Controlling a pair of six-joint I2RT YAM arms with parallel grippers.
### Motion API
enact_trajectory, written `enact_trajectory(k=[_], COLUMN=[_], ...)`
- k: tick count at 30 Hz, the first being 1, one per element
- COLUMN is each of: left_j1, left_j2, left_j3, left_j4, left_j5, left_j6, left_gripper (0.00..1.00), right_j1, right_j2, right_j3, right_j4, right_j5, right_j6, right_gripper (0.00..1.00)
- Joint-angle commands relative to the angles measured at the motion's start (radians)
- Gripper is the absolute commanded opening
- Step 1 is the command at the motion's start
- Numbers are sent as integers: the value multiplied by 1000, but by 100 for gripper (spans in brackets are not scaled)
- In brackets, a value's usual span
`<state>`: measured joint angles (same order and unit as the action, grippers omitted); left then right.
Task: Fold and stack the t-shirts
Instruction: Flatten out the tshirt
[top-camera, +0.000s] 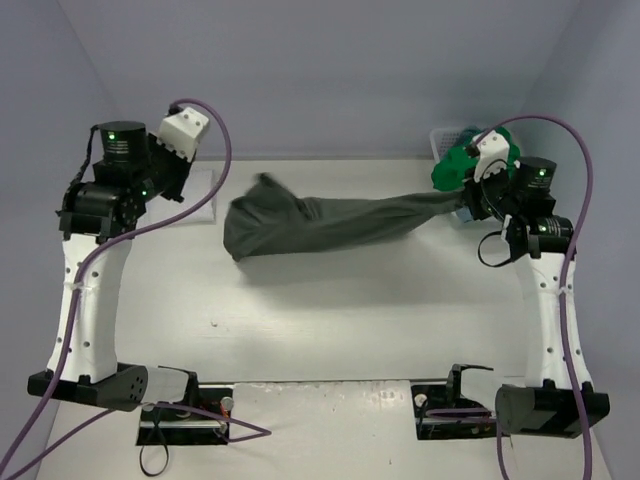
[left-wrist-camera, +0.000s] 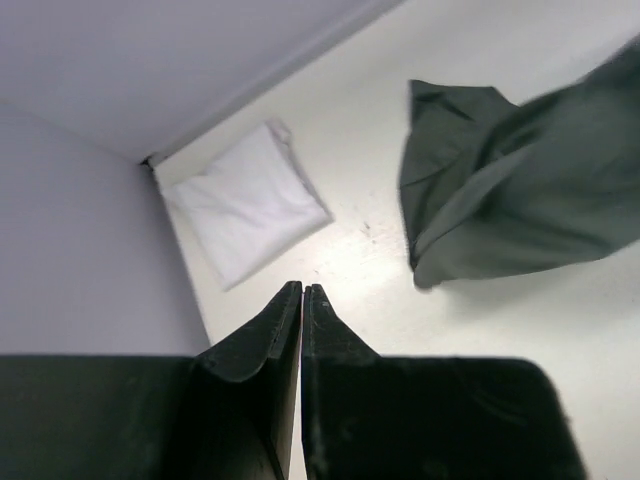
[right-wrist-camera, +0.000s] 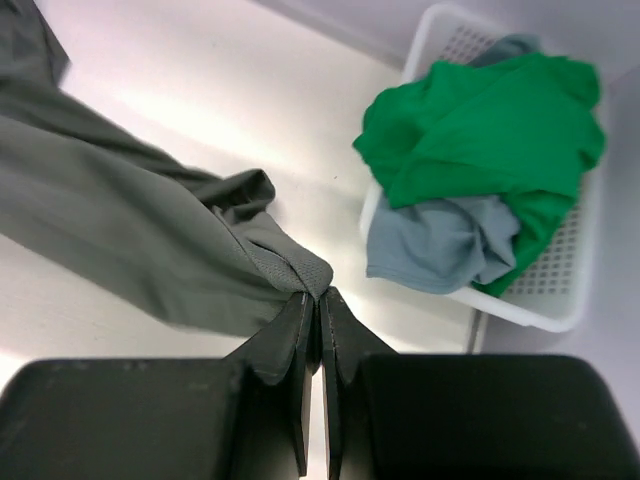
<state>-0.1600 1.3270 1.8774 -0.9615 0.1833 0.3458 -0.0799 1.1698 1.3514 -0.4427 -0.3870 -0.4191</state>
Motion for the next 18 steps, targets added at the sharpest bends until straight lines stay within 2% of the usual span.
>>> enact_trajectory(k=[1, 5, 8, 10, 13, 14, 17, 18], left_j1=[16, 16, 16, 16, 13, 7, -54, -87], left_j2=[-12, -21, -55, -77, -101, -107, -127, -130], left_j3=[103, 157, 138, 102, -32, -125, -242, -306], left_j4=[-43, -85, -91, -92, -65, -42, 72, 104], left_j5=[-30, -13, 47, 100, 266, 338, 378, 354], left_j6=[9, -28, -70, -100, -122, -128, -145, -140], left_gripper=[0, 0, 0, 1, 6, 12, 30, 31], right_j1=[-17, -15, -14, -9, -3, -3, -3, -3], right_j2=[-61, -116, -130, -128, -128, -127, -118, -108], right_j3=[46, 54, 29, -6, -81, -99, -110, -110], right_j4=[35, 21, 16, 13, 15, 15, 16, 16], right_j5=[-16, -110, -136, -148, -155, -154, -151, -148], right_j6=[31, 71, 97, 98, 85, 77, 68, 63], right_gripper=[0, 0, 0, 0, 0, 0, 0, 0])
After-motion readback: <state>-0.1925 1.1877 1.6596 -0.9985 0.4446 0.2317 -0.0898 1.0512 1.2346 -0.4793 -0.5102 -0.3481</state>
